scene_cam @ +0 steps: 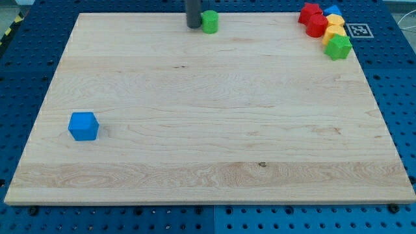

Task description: Push the green circle to the yellow heart

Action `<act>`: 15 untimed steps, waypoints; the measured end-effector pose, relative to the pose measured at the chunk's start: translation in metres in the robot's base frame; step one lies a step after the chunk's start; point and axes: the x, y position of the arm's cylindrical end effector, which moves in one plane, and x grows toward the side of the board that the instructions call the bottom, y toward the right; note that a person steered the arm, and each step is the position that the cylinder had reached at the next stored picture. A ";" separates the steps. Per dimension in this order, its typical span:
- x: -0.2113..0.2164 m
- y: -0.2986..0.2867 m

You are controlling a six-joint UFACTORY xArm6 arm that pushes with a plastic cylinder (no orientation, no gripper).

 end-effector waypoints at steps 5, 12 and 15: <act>0.000 0.091; 0.032 0.195; 0.050 0.185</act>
